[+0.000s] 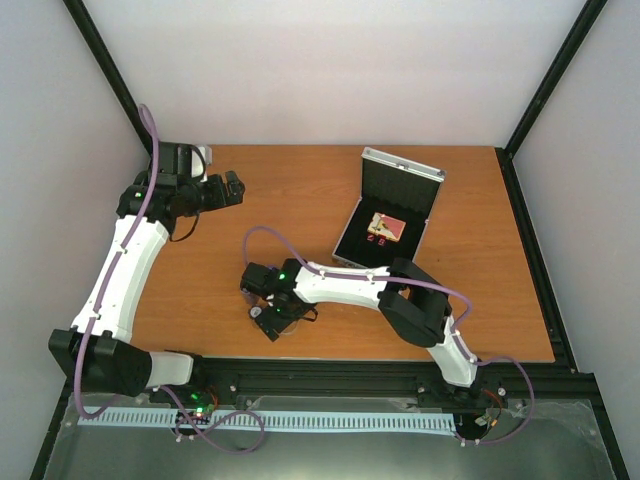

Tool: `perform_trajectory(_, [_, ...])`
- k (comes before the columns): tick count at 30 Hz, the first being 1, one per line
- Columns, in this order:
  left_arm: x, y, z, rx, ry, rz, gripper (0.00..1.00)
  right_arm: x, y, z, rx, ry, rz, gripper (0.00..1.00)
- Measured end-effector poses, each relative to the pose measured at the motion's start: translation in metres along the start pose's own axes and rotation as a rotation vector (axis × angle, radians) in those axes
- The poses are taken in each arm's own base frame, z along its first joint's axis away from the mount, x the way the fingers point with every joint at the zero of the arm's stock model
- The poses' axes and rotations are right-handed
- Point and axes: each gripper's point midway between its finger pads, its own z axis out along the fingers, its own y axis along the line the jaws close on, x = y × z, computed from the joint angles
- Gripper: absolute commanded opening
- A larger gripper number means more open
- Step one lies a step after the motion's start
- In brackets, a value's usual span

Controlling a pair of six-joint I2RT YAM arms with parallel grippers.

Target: Pack up texas hold em set

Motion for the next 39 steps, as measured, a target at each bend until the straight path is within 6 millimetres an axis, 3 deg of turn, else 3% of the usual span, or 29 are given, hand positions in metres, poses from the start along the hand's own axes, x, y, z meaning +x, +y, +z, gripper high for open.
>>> perform_trajectory(7, [0.0,0.0,0.001,-0.001,0.002,0.005,1.0,0.002,-0.001,0.011,0.002,0.022,-0.003,0.91])
perform_trajectory(11, [0.0,0.0,0.001,-0.002,0.003,0.005,1.0,0.003,-0.002,0.014,-0.001,0.028,-0.008,0.71])
perform_trajectory(21, [0.0,0.001,0.001,-0.003,0.004,0.005,1.0,0.001,-0.005,0.014,-0.005,0.014,0.008,0.43])
perform_trajectory(26, [0.0,0.001,0.001,-0.003,0.003,0.005,1.0,0.008,-0.017,0.011,0.017,0.017,0.033,0.4])
perform_trajectory(32, [0.0,0.001,0.001,-0.003,0.003,0.005,1.0,0.013,-0.052,0.003,0.08,0.033,0.1,0.4])
perform_trajectory(39, [0.0,0.001,0.001,-0.003,0.003,0.005,1.0,0.0,-0.094,-0.026,0.118,-0.02,0.19,0.41])
